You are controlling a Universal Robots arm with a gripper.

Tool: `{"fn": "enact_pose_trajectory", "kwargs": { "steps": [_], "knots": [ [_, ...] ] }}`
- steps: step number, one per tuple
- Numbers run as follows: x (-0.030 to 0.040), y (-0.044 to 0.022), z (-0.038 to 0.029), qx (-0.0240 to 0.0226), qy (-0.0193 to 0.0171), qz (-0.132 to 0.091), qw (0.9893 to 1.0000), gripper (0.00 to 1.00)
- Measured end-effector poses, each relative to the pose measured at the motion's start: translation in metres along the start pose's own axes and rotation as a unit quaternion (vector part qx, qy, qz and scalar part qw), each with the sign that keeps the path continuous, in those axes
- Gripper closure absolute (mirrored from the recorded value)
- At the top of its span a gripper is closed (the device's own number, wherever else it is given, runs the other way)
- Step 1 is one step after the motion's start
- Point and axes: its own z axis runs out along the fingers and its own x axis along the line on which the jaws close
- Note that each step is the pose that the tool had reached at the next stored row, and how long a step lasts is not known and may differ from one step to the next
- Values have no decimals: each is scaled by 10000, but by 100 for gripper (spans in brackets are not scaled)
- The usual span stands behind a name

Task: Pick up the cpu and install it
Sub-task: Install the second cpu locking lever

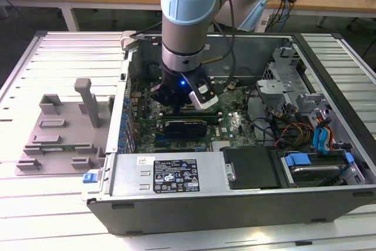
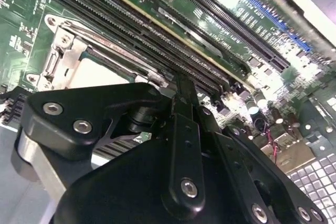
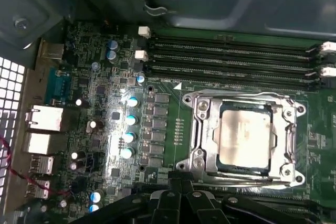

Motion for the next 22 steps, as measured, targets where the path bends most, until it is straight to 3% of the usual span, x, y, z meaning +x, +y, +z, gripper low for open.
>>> {"fn": "enact_pose_trajectory", "kwargs": {
  "steps": [2,5,7,9,12,15,18,20,22],
  "knots": [
    [2,34,38,-17,2,-46,10000,89],
    [4,71,56,-8,7,-95,10000,89],
    [24,78,8,32,-34,-99,9999,89],
    [21,92,-103,89,-30,-98,9999,89],
    [-65,130,-120,189,-12,-93,9998,89],
    [-122,162,-116,226,2,-91,9997,89],
    [-233,208,-113,270,34,-87,9996,89],
    [-298,276,-106,299,49,-83,9995,89],
    [-348,396,-91,328,57,-82,9994,89]
  ]
}}
